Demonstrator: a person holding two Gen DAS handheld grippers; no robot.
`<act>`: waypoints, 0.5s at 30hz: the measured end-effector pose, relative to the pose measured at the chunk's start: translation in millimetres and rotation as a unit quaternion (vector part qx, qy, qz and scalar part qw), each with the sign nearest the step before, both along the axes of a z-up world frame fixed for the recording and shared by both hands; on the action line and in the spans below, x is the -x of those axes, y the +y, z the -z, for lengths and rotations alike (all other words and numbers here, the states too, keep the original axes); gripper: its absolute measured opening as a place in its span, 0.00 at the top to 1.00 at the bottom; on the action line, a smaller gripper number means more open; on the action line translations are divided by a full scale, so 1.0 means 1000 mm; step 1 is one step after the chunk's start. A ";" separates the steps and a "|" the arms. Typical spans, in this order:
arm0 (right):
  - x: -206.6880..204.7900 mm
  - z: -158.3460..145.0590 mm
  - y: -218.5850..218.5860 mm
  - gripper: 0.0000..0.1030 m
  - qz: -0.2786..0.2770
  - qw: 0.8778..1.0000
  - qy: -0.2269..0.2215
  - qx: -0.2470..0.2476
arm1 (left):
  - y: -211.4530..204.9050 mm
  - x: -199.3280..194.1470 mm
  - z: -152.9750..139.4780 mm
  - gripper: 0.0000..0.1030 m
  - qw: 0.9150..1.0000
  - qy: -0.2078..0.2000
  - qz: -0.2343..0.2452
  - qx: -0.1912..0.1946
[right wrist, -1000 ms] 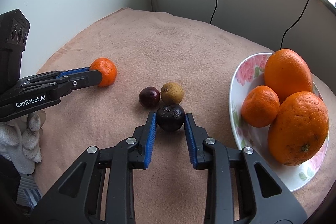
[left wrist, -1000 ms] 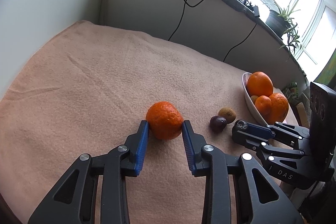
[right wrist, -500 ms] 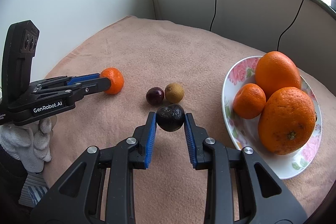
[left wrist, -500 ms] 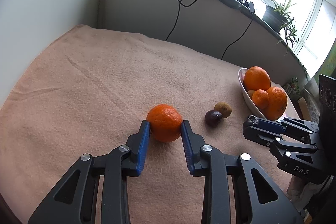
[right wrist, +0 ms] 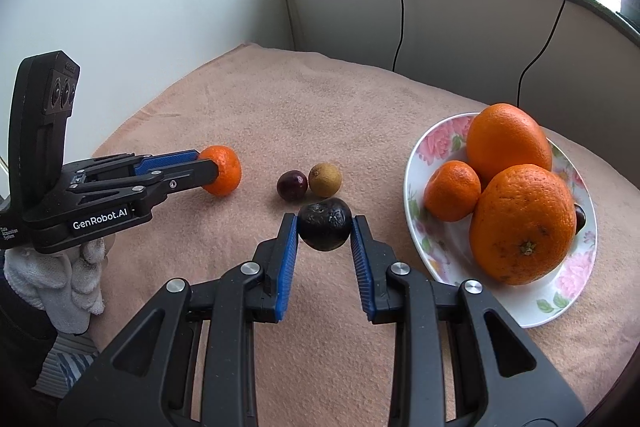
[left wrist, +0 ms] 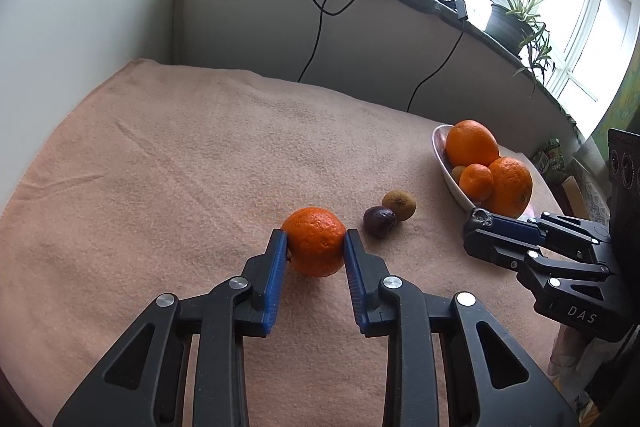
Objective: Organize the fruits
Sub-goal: 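Carry the mandarin with the left gripper while the right gripper carries the plum onto the plate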
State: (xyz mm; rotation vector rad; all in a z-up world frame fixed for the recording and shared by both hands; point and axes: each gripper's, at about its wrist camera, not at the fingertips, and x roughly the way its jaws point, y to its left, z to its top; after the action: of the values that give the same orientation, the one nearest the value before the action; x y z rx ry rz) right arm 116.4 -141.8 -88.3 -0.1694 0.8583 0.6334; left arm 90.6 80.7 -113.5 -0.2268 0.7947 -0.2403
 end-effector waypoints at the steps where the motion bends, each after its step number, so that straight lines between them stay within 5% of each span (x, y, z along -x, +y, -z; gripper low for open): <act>1: 0.001 0.000 -0.001 0.73 0.001 1.000 0.000 -0.001 | 0.000 0.001 -0.001 0.74 1.000 -0.001 0.000 0.002; 15: 0.005 -0.019 -0.028 0.73 0.022 1.000 -0.016 -0.016 | -0.025 0.005 -0.033 0.74 0.998 -0.038 0.037 0.024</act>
State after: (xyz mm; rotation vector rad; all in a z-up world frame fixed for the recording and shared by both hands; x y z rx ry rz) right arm 111.4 -170.3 -69.6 -0.1322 0.8179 0.6011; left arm 86.0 55.5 -80.0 -0.2335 0.7240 -0.3364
